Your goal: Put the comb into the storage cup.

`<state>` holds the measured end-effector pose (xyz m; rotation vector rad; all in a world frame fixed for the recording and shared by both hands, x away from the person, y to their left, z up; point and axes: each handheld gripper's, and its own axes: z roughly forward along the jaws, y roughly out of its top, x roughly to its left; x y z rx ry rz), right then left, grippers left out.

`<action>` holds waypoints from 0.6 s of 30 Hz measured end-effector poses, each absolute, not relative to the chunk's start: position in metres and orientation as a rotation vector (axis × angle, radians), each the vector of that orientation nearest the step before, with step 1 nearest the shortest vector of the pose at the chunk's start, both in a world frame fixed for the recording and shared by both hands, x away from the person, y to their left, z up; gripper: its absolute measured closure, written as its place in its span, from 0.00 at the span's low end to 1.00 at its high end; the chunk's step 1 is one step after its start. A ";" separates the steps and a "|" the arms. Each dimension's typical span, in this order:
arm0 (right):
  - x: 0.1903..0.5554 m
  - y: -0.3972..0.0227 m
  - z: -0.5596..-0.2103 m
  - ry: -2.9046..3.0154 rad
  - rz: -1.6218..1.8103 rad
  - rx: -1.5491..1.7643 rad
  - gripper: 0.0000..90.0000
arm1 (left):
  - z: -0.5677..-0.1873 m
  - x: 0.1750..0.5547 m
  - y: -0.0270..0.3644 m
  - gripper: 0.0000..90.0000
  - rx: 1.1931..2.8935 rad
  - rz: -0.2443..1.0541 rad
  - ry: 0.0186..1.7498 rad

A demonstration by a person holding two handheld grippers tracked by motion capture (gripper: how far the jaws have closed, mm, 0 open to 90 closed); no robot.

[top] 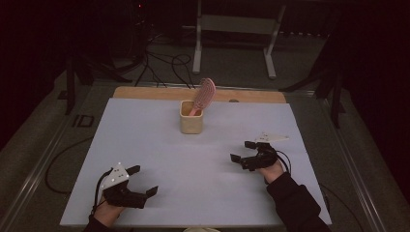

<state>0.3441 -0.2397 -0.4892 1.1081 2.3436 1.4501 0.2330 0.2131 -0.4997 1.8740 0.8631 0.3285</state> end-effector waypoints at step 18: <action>0.312 -0.266 -0.500 2.344 1.441 1.115 0.09 | -0.500 0.233 0.213 0.00 1.875 0.331 0.863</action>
